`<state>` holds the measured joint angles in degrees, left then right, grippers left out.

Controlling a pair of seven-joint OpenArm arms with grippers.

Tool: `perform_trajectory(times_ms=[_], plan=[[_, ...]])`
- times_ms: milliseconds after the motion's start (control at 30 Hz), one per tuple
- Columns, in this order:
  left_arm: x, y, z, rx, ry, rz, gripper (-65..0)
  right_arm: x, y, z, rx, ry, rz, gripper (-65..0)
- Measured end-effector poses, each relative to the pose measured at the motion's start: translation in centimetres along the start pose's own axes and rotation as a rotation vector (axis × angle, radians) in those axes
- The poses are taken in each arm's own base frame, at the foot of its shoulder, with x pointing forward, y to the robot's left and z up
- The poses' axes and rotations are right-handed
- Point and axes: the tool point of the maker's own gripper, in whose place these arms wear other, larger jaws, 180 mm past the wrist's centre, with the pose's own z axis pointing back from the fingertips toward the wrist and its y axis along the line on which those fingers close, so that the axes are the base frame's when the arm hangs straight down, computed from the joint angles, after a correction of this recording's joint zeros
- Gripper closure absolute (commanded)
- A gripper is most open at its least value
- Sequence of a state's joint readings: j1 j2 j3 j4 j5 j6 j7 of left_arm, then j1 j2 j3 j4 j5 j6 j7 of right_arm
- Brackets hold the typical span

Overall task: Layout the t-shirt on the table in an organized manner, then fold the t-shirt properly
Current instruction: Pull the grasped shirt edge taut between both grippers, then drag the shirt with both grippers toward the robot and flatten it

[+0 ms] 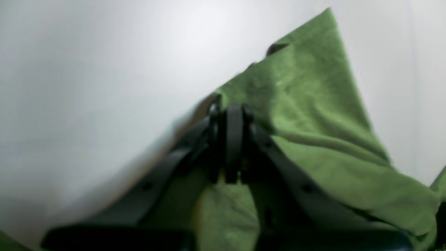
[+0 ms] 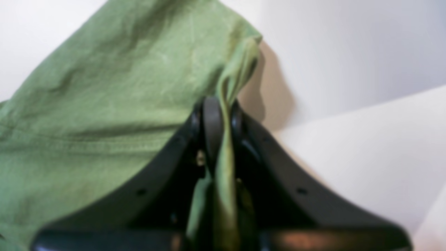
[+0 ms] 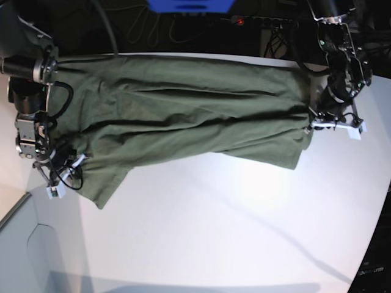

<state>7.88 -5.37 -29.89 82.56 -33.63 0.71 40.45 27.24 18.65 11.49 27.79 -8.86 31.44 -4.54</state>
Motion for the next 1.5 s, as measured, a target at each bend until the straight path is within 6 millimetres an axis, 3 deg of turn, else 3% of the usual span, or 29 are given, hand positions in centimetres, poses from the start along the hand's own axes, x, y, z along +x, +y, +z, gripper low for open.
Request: perform_trajectory(times_ms=[333,733,933,1233,1500], plan=[[4.3,-3.8,1.5,-0.085,-0.113,-0.038,0.0,5.7,-3.7,4.1,-0.139,-0.222,-0.009,0.0],[8.7,-8.4,3.3,-0.185,-0.238,-0.077,0.0,7.7,-5.3,8.8,-0.207,-0.381,-0.037,0.0],[9.1,-8.8,3.9,-0.194,-0.259,-0.087,0.0,5.2,-3.4,10.5,-0.191,-0.376,-0.014,0.0],[5.6,-5.7,3.8,-0.126,-0.196,-0.07,0.0,0.2,-0.6,12.4,-0.181,-0.312,0.014,0.0],[1.9,-3.1,2.2,-0.072,-0.084,-0.039,0.0,-3.9,-2.3,14.4,-0.27,-0.278,-0.098,0.0]])
